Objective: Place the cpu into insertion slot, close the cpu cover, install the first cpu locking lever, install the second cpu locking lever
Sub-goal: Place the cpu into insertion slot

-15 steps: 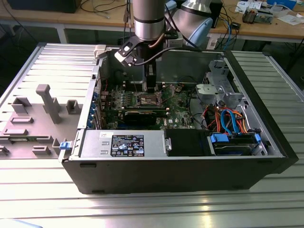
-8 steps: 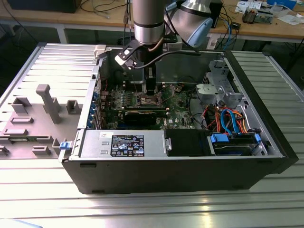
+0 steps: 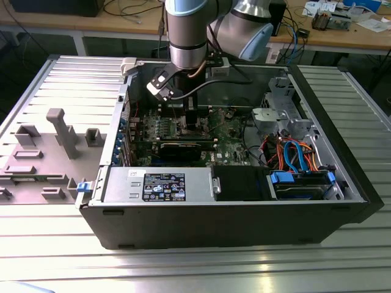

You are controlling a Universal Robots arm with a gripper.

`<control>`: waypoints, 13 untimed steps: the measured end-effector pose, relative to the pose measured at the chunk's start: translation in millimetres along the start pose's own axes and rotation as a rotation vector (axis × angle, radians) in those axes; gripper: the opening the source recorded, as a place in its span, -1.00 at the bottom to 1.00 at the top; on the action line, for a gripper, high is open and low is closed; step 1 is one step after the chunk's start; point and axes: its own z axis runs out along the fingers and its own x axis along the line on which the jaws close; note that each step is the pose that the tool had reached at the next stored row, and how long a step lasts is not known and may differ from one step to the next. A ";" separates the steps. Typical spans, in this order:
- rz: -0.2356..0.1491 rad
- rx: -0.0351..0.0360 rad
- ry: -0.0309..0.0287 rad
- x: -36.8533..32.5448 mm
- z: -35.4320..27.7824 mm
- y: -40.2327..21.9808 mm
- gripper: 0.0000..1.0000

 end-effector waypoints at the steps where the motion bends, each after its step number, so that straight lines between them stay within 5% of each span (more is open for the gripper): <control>1: 0.005 0.0001 -0.0003 0.0 1.8 -0.1 0.09; 13: 0.012 0.0003 -0.0015 0.0 14.5 -0.8 0.09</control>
